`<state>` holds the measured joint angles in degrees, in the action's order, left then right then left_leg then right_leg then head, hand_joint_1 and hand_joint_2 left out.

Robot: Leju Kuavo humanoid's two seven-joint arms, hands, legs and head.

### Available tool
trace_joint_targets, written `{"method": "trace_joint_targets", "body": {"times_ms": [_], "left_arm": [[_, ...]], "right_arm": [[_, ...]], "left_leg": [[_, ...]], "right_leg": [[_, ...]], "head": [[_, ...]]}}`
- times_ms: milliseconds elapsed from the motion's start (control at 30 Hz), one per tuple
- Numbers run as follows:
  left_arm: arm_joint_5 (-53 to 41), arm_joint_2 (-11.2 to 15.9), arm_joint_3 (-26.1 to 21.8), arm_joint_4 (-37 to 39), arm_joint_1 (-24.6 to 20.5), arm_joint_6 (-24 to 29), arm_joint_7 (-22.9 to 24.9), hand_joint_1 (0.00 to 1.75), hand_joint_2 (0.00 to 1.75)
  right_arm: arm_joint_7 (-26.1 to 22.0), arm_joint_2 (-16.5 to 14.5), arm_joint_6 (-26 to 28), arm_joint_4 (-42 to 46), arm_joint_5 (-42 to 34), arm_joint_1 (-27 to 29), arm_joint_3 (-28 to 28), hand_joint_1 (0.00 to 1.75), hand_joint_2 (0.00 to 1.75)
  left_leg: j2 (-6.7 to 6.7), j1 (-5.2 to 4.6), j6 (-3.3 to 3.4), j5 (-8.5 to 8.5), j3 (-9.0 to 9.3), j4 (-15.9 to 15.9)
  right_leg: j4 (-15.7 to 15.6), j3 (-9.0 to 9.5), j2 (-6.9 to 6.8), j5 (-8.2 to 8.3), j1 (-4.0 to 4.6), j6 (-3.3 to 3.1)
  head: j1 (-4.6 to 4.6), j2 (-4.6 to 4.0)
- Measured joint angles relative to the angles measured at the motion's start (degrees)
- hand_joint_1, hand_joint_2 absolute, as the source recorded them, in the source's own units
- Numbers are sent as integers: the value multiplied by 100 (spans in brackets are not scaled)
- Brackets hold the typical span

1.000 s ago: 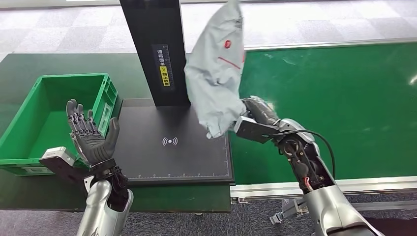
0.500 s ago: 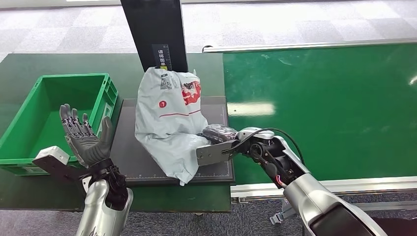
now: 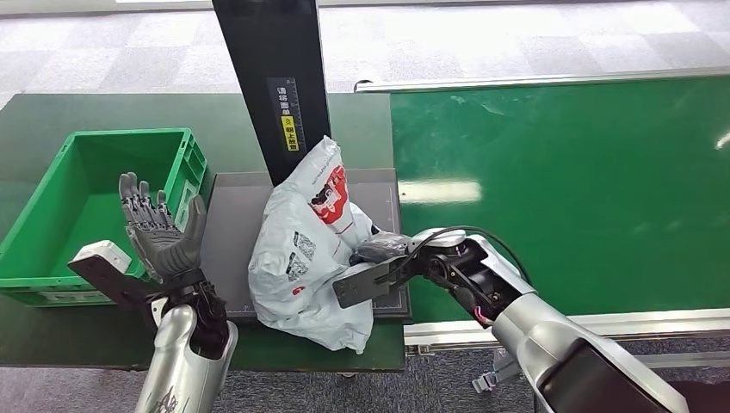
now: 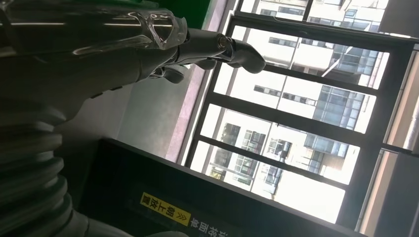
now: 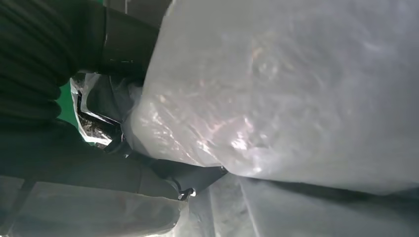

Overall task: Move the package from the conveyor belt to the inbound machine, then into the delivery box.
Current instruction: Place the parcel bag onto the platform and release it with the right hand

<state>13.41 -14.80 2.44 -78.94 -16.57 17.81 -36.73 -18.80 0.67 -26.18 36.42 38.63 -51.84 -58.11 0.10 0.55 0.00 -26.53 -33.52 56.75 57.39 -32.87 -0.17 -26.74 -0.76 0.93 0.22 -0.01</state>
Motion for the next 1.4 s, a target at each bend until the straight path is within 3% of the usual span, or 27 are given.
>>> {"method": "trace_joint_targets", "body": {"times_ms": [267,300,400,433,633,733,833,1033,1233,1400], "left_arm": [[-5,0,22,137,-82,-30,55,0,175],[-5,0,22,149,-83,-30,65,0,175],[-5,0,19,162,-68,-25,68,0,175],[-5,0,15,159,-53,-18,62,0,175],[-38,7,-11,41,149,46,-47,0,175],[-80,7,-26,0,200,92,-109,0,175],[-207,5,-39,-17,225,309,-187,0,175],[-1368,-125,-344,-589,316,1883,-322,0,175],[-1559,-341,-1149,-1494,437,2000,-325,0,175],[-1458,-415,-1372,-1848,482,1999,-325,0,175]], "right_arm": [[149,185,-154,-18,-381,-145,-251,175,175],[226,222,-97,12,-430,-151,-274,159,175],[477,343,334,140,-516,-138,-316,28,175],[553,374,561,179,-528,-125,-314,0,175],[623,421,2024,576,-564,120,88,0,175],[573,359,2366,837,-506,281,467,0,175],[457,303,2450,1041,-479,411,754,0,175],[151,6,2632,1406,-429,769,1524,0,175],[-3,-235,2521,1524,-250,1040,2114,0,175],[-288,-316,2359,1603,-358,1163,2370,0,175]], "left_leg": [[0,0,0,0,5,0],[0,1,0,0,5,0],[-1,0,0,0,3,0],[-1,0,0,0,3,0],[0,1,0,-1,-1,0],[-2,2,-1,-1,-3,-1],[-1,2,-1,-1,-4,-2],[0,2,-1,-1,-6,-2],[0,2,-1,-1,-6,-2],[-1,2,0,-1,-5,-2]], "right_leg": [[0,3,1,1,1,0],[0,4,0,1,1,0],[0,6,0,1,1,0],[0,6,0,1,0,0],[0,2,1,1,2,0],[0,-1,1,0,3,-1],[1,-1,1,-1,4,-1],[2,-1,0,-1,3,-1],[1,-3,0,-2,3,-1],[1,-2,-1,-2,3,-1]], "head": [[-1,1],[-1,1],[1,1],[1,1],[-1,0],[-1,1],[0,0],[1,0],[1,1],[1,1]]}}
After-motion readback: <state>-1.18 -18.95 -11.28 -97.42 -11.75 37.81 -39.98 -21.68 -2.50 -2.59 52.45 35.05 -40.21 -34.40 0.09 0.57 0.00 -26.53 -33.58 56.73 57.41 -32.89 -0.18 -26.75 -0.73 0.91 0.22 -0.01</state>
